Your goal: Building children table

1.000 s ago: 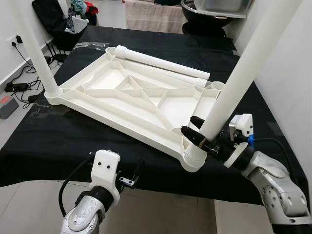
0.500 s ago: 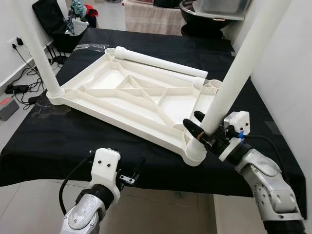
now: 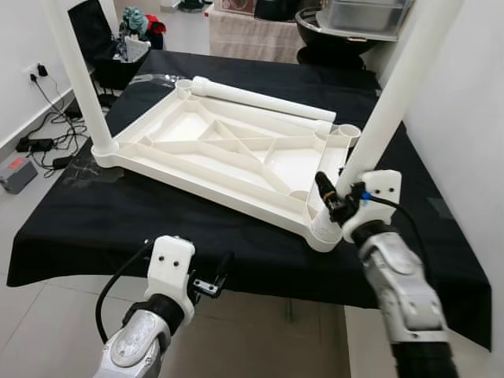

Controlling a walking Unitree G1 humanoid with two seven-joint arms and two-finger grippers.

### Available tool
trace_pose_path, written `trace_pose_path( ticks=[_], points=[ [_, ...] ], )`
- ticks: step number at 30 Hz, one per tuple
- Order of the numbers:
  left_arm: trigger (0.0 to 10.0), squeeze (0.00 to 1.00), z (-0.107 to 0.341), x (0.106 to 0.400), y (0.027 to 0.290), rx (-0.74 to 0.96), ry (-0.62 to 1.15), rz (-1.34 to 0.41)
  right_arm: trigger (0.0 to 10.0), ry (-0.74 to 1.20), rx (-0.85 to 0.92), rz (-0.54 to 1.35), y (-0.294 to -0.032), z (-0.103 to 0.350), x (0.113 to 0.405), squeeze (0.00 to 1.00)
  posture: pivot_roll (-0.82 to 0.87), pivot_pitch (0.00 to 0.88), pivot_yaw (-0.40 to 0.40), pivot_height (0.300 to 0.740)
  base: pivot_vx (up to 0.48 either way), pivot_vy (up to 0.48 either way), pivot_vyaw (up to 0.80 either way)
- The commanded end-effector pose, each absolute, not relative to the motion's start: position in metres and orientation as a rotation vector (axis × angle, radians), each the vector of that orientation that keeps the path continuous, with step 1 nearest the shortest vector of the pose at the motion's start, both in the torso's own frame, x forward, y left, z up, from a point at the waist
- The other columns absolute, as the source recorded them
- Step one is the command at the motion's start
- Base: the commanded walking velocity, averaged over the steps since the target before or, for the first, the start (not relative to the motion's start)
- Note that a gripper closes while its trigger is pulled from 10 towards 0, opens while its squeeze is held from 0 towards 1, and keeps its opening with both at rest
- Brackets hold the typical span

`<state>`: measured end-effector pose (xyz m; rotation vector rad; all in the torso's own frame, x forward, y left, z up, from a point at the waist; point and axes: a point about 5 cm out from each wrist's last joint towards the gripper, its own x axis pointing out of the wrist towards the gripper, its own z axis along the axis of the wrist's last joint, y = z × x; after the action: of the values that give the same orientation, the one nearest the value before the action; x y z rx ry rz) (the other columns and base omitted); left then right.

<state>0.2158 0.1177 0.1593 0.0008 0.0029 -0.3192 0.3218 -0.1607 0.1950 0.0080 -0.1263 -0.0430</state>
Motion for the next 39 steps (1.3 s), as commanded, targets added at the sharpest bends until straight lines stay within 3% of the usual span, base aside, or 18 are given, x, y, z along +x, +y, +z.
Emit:
trace_pose_path(
  ticks=[1, 17, 18, 19, 24, 25, 32, 33, 39],
  points=[
    [10.0, 0.00, 0.154, 0.215, 0.116, 0.008, 0.025, -0.319, 0.0, -0.006, -0.035, -0.204, -0.167, 0.175, 0.323, 0.00, 0.08, 0.182, -0.100, 0.740, 0.000, 0.000, 0.00],
    [10.0, 0.00, 0.156, 0.214, 0.114, 0.004, 0.021, -0.312, 0.0, 0.026, 0.097, -0.533, -0.124, 0.189, 0.341, 0.00, 0.09, 0.193, -0.114, 0.740, 0.000, 0.000, 0.00],
    [10.0, 0.00, 0.156, 0.214, 0.114, 0.004, 0.021, -0.312, 9.3, 0.013, 0.090, -0.495, -0.120, 0.193, 0.343, 0.00, 0.09, 0.194, -0.115, 0.740, 0.000, 0.000, 0.00],
    [10.0, 0.00, 0.156, 0.214, 0.114, 0.004, 0.021, -0.312, 10.0, 0.006, 0.080, -0.476, -0.118, 0.195, 0.345, 0.00, 0.09, 0.194, -0.115, 0.740, 0.000, 0.000, 0.00],
    [10.0, 0.00, 0.156, 0.215, 0.115, 0.004, 0.022, -0.312, 10.0, -0.053, 0.058, -0.416, -0.116, 0.204, 0.347, 0.04, 0.09, 0.194, -0.112, 0.740, 0.000, 0.000, 0.00],
    [10.0, 0.00, 0.156, 0.215, 0.114, 0.004, 0.022, -0.312, 10.0, -0.063, 0.061, -0.400, -0.117, 0.205, 0.348, 1.00, 0.09, 0.193, -0.113, 0.740, 0.000, 0.000, 0.00],
    [10.0, 0.00, 0.156, 0.215, 0.113, 0.001, 0.021, -0.315, 10.0, -0.116, 0.051, -0.322, -0.129, 0.210, 0.353, 1.00, 0.08, 0.194, -0.112, 0.740, 0.000, 0.000, 0.00],
    [10.0, 0.00, 0.156, 0.215, 0.113, 0.000, 0.021, -0.314, 10.0, -0.135, 0.042, -0.273, -0.131, 0.212, 0.355, 0.00, 0.08, 0.192, -0.112, 0.740, 0.000, 0.000, 0.00],
    [10.0, 0.00, 0.156, 0.215, 0.113, 0.001, 0.022, -0.313, 10.0, -0.161, 0.049, -0.138, -0.141, 0.212, 0.361, 0.00, 0.08, 0.188, -0.111, 0.740, 0.000, 0.000, 0.00]
  ],
)
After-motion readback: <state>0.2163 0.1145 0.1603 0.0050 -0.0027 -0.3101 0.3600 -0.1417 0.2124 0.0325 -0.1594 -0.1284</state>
